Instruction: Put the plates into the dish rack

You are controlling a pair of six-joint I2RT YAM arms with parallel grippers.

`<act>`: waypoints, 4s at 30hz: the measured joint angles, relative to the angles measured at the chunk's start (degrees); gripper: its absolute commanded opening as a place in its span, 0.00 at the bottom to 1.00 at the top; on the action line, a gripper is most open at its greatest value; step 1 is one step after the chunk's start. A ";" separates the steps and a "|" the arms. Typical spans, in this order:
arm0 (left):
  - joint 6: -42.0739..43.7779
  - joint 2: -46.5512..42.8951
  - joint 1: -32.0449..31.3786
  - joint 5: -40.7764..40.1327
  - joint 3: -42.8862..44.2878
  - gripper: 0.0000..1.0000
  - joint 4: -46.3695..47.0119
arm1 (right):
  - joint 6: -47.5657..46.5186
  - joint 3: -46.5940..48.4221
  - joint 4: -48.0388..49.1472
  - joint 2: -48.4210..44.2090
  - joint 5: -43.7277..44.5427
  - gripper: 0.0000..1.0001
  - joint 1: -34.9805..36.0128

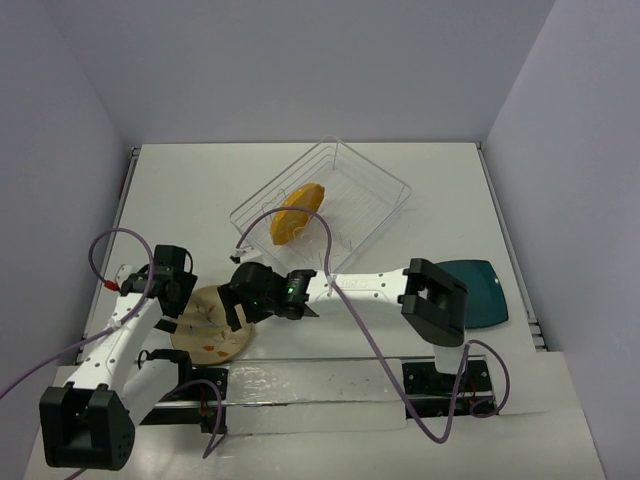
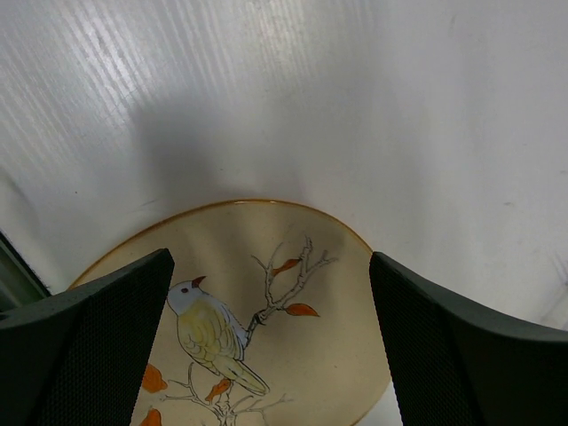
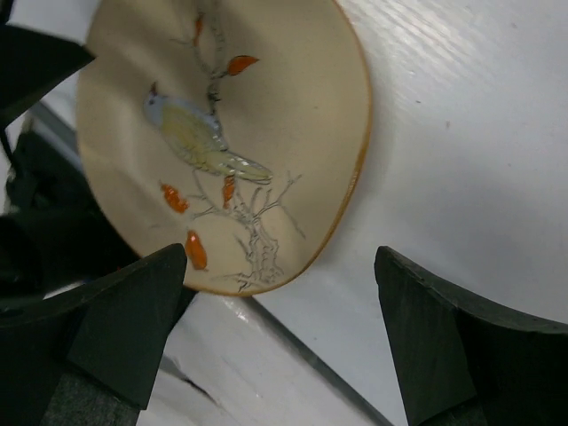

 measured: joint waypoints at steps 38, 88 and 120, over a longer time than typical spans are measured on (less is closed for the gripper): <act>-0.45 0.00 0.11 4.17 -5.36 0.99 6.84 | 15.50 1.45 5.12 11.14 -4.98 0.31 -3.37; 28.49 -6.20 0.29 20.87 27.50 0.99 15.77 | -96.00 1.99 -8.74 -37.82 -33.08 0.00 -25.80; 25.46 -2.03 0.29 10.19 25.50 0.99 11.26 | -144.38 6.52 -20.43 -24.48 -39.42 0.00 -37.14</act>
